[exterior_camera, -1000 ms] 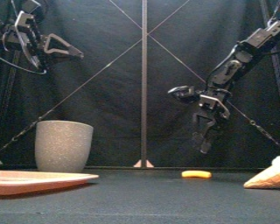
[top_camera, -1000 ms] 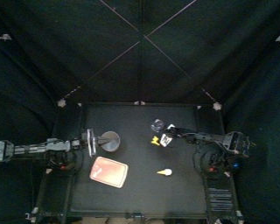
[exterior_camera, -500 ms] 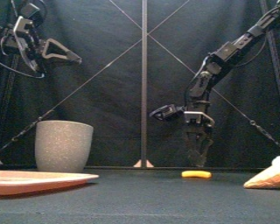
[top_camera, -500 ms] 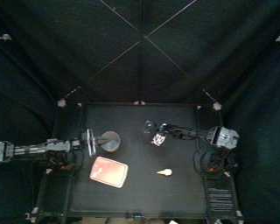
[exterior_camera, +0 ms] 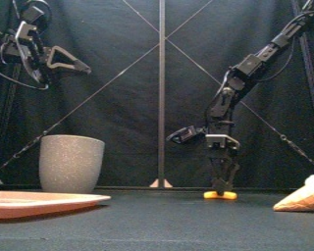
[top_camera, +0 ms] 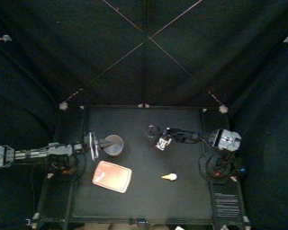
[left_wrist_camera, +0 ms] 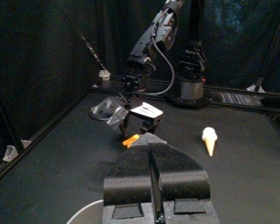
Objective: Pick the fries then place it in the grey bowl
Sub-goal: Pick the fries
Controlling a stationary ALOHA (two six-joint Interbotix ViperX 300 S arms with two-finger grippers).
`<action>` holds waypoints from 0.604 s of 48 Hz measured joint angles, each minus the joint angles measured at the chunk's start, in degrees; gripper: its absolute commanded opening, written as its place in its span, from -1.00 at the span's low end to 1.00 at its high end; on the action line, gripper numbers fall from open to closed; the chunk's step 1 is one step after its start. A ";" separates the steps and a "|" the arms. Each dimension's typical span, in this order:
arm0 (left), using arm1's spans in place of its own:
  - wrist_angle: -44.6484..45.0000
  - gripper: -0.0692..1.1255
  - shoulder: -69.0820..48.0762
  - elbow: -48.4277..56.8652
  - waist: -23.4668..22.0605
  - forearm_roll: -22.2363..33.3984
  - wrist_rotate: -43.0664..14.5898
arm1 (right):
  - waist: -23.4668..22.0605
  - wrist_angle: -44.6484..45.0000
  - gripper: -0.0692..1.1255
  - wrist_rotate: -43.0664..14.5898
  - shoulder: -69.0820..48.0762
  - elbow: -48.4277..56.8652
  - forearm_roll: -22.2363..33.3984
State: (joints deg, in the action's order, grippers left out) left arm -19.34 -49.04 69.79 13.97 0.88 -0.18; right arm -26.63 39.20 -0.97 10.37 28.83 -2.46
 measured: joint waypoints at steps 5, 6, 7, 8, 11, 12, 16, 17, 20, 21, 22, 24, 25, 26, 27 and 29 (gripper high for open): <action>0.00 -0.80 0.00 0.00 0.00 0.00 0.00 | 0.00 -0.44 0.88 0.09 0.00 1.05 -0.09; 0.00 -0.80 0.00 0.00 0.00 0.00 0.00 | 0.00 -0.62 0.88 0.00 0.00 1.14 0.00; 0.00 -0.80 0.00 0.00 0.00 0.00 0.09 | 0.09 -0.70 0.87 0.00 0.00 1.14 -0.09; 0.00 -0.80 0.00 0.00 0.00 0.00 0.00 | 0.09 -0.79 0.87 0.00 0.00 1.23 0.00; 0.00 -0.80 0.00 0.00 0.00 0.00 0.00 | 0.18 -1.05 0.84 -0.09 -0.09 1.41 -0.09; 0.00 -0.80 0.09 0.00 0.00 0.00 0.00 | 0.18 -1.14 0.84 0.00 -0.09 1.41 -0.09; 0.00 -0.80 0.09 0.00 0.00 0.00 0.00 | 0.18 -1.32 0.78 -0.09 -0.09 1.49 -0.09; 0.00 -0.80 0.00 0.00 0.00 0.00 0.09 | 0.18 -1.32 0.76 -0.09 0.00 1.58 -0.09; 0.00 -0.80 0.00 0.00 0.00 0.00 0.09 | 0.18 -1.32 0.67 -0.09 0.00 1.58 -0.09; 0.00 -0.81 0.00 0.00 0.00 0.00 0.09 | 0.09 -1.32 0.64 -0.09 -0.09 1.58 -0.09; 0.00 -0.80 0.00 0.00 0.00 0.00 0.09 | 0.00 -1.23 0.62 -0.18 0.00 1.58 -0.09; 0.09 -0.80 0.00 0.00 0.00 0.00 0.18 | -0.09 -1.32 0.56 -0.18 -0.09 1.49 -0.09; 0.00 -0.80 0.00 0.00 0.00 0.00 0.18 | -0.09 -1.32 0.53 -0.26 -0.09 1.49 -0.09; 0.00 -0.80 0.00 0.00 0.00 0.00 0.18 | -0.09 -1.32 0.52 -0.35 -0.09 1.49 -0.09; 0.00 -0.81 0.00 0.00 0.00 0.00 0.09 | -0.09 -1.32 0.50 -0.70 -0.09 1.41 -0.09; 0.00 -0.80 0.00 0.00 0.00 0.00 0.18 | 0.00 -1.32 0.49 -0.97 0.00 1.32 0.00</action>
State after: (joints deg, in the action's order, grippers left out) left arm -19.34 -49.04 69.79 13.97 0.88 0.00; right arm -26.63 37.88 -1.93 10.37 30.15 -2.46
